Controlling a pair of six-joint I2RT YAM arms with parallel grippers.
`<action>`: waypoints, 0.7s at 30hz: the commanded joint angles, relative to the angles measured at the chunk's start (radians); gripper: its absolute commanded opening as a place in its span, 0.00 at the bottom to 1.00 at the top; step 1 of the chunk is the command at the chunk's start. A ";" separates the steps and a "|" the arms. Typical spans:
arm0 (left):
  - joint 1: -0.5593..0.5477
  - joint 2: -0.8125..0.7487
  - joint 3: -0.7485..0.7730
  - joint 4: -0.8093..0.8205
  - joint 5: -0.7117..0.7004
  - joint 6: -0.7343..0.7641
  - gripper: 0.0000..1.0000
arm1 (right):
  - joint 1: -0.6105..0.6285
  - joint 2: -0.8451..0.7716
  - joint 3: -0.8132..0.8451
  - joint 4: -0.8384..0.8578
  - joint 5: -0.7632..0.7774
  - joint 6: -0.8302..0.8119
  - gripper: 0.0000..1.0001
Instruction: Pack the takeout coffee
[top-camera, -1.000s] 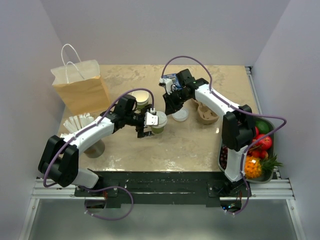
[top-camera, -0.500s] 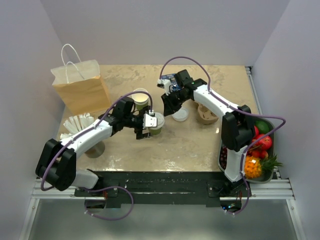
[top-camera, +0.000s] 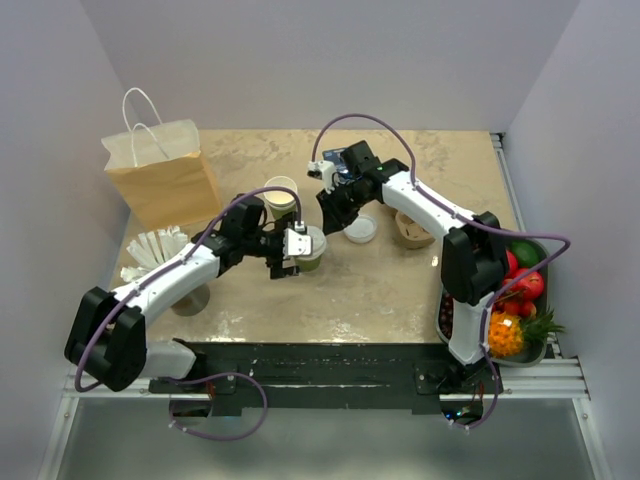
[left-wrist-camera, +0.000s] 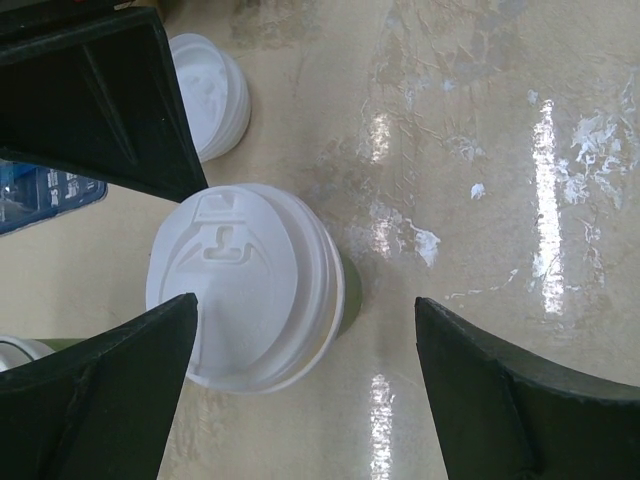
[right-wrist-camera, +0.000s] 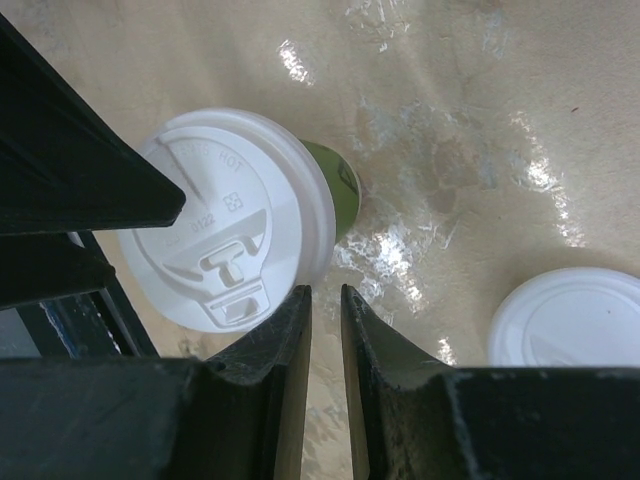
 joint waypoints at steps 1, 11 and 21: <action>0.003 -0.047 -0.017 0.015 0.009 -0.007 0.93 | 0.016 -0.078 0.049 -0.008 0.022 0.000 0.23; 0.004 -0.048 -0.021 -0.038 0.021 0.017 0.92 | 0.032 -0.082 0.053 -0.011 0.031 -0.011 0.24; 0.004 -0.071 -0.041 -0.101 0.005 0.040 0.89 | 0.044 -0.086 0.047 -0.008 0.028 -0.011 0.24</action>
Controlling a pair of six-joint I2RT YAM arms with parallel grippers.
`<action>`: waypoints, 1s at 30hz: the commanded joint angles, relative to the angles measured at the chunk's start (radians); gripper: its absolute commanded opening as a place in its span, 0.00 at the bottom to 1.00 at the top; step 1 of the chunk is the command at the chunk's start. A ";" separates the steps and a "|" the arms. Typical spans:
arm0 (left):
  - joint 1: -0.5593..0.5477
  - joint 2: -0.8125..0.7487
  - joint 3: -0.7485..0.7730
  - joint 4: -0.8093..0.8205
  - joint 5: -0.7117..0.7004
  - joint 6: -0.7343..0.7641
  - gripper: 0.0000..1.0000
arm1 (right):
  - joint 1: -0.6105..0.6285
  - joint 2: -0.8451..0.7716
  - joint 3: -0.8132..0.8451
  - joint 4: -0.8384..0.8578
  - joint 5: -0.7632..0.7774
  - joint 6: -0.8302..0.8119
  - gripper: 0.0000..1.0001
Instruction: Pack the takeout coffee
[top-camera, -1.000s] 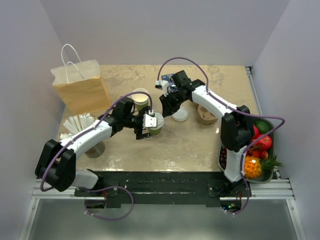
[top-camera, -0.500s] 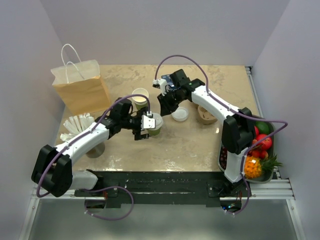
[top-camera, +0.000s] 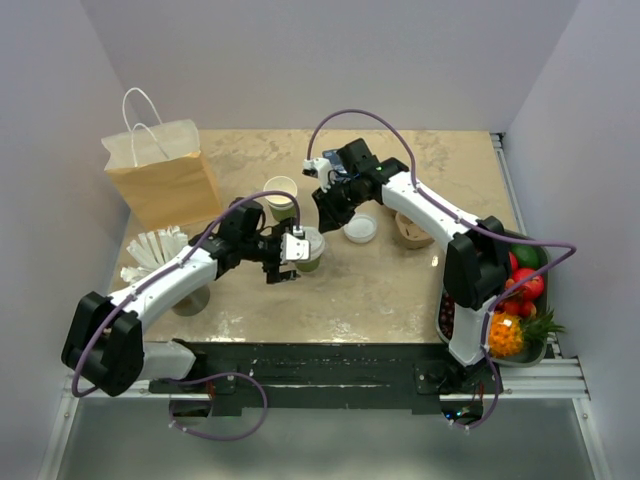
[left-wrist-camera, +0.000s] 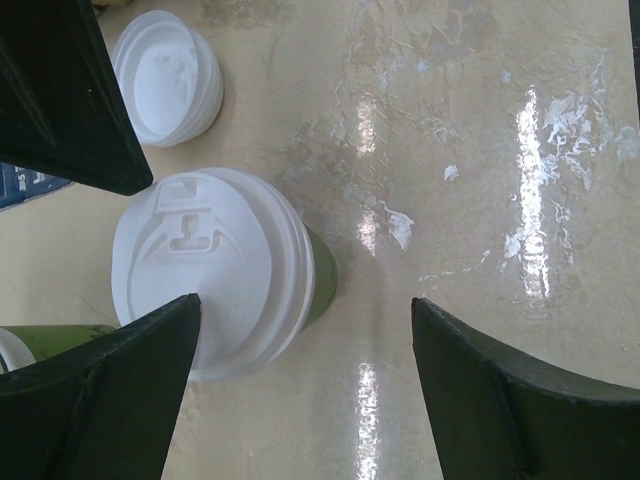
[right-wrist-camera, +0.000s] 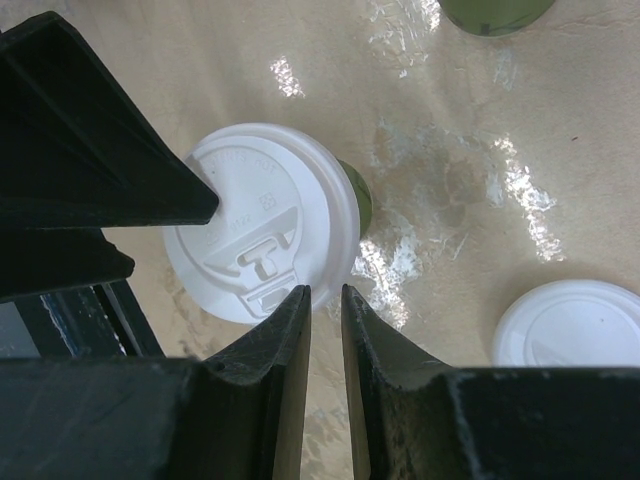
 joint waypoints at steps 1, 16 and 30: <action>0.004 -0.051 -0.030 -0.038 0.007 0.028 0.89 | 0.013 -0.049 0.029 -0.002 0.007 -0.004 0.24; 0.004 -0.040 -0.039 -0.034 0.010 0.034 0.89 | 0.012 -0.068 0.034 0.029 -0.022 0.042 0.29; 0.004 -0.054 -0.033 0.005 0.041 -0.012 0.88 | 0.006 -0.045 0.005 0.020 -0.100 0.030 0.59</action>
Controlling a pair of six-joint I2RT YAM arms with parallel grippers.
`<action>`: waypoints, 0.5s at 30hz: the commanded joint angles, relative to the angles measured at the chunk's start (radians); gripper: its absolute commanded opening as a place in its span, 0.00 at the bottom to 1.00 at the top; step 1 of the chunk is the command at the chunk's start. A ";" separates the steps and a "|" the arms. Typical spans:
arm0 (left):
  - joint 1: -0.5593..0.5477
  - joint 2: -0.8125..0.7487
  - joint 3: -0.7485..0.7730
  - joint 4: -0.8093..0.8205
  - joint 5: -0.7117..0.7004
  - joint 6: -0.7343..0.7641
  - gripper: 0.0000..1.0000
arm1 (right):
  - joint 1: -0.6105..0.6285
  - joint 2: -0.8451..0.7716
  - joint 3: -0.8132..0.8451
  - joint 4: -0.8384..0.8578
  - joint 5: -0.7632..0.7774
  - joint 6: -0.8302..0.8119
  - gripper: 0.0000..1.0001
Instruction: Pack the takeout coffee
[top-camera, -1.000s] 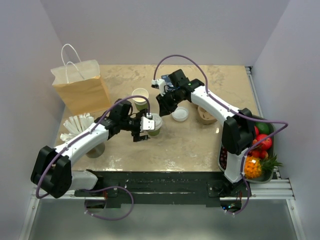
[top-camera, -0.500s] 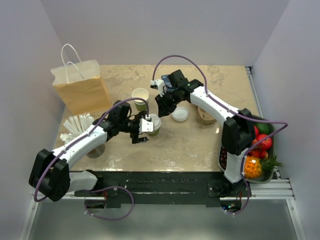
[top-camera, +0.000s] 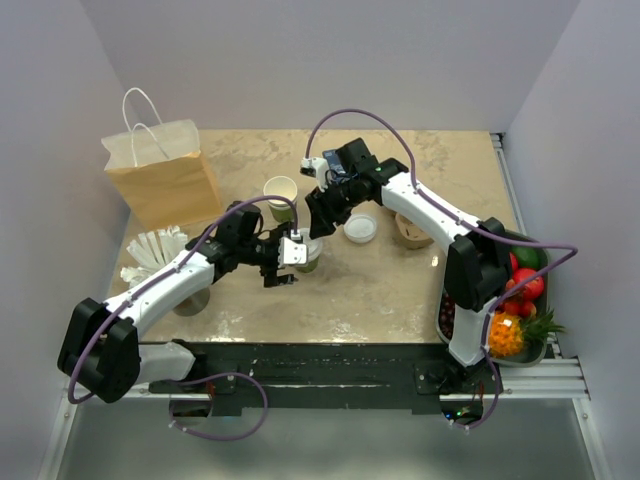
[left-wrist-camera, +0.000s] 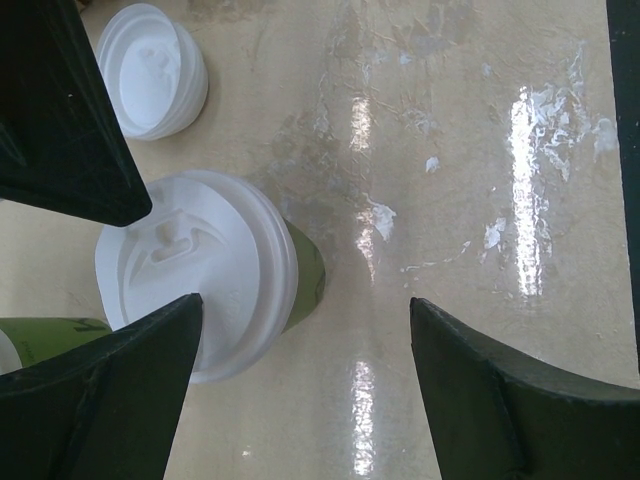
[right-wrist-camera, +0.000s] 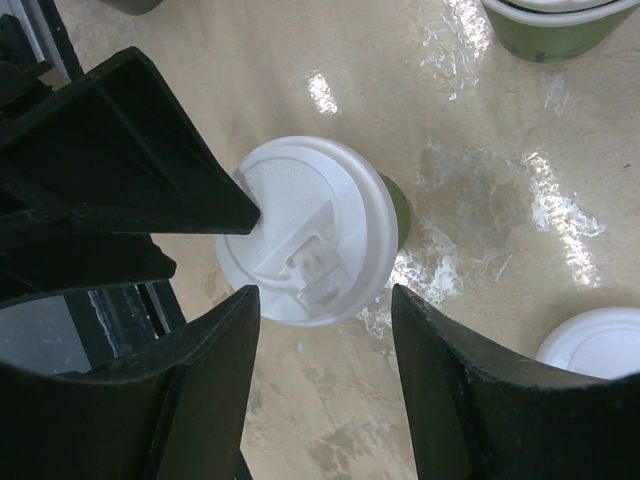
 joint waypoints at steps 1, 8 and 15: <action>0.004 -0.018 -0.004 0.034 0.038 -0.028 0.88 | -0.005 -0.031 0.002 0.000 -0.020 -0.016 0.61; 0.038 -0.099 0.034 0.025 0.047 -0.140 0.90 | -0.007 -0.025 -0.012 -0.003 -0.018 -0.047 0.65; 0.157 -0.133 0.071 0.092 -0.016 -0.540 0.95 | -0.005 -0.023 -0.001 0.008 -0.024 -0.029 0.66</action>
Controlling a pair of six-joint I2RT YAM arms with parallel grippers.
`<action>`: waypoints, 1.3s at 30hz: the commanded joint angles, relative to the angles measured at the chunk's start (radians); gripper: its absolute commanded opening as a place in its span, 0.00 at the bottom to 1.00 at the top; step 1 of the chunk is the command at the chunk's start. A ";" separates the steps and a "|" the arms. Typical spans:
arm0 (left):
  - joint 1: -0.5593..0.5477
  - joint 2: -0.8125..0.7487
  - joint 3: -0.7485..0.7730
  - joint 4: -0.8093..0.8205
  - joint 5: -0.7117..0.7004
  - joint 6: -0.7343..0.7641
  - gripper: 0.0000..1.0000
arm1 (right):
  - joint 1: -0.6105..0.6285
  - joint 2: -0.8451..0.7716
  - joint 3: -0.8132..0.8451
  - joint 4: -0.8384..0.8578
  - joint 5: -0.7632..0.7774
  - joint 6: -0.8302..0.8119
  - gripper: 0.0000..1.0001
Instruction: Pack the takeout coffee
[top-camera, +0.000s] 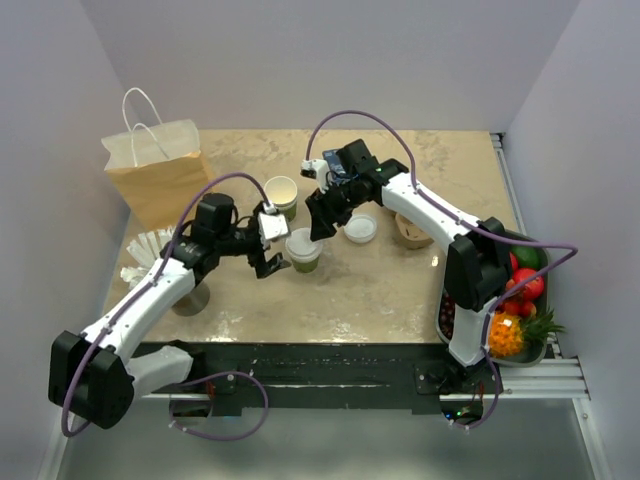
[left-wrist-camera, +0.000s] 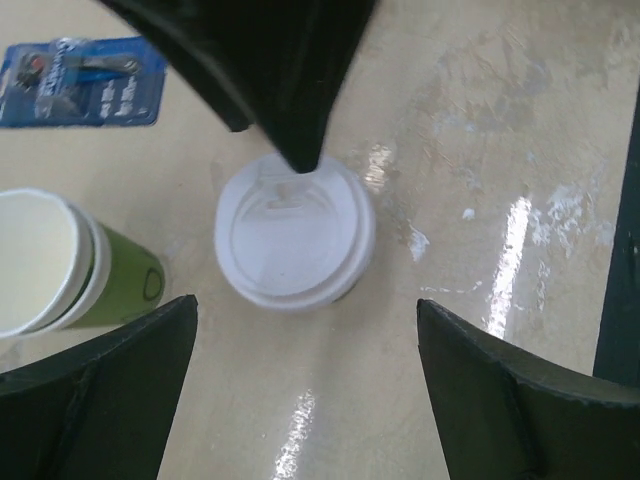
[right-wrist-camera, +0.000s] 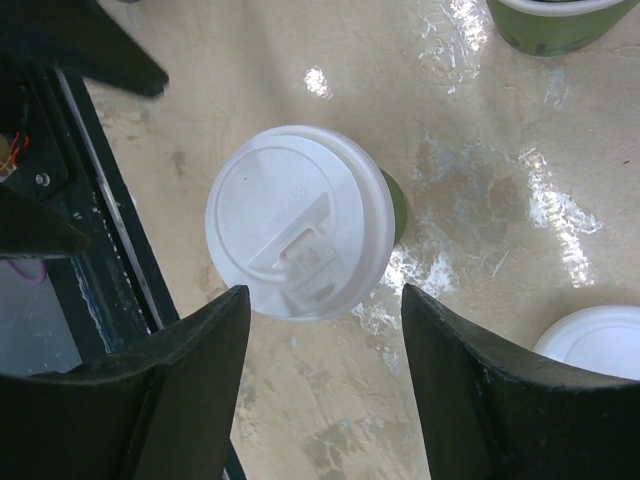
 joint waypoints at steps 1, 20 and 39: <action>0.082 0.021 0.082 0.084 -0.043 -0.369 0.96 | -0.010 -0.025 0.010 0.020 -0.026 0.012 0.66; 0.151 0.269 0.127 0.179 -0.022 -0.854 0.96 | -0.035 0.035 0.024 0.056 -0.086 0.116 0.85; 0.159 0.400 0.133 0.179 0.061 -0.811 0.88 | -0.033 0.075 0.019 -0.016 -0.036 0.093 0.79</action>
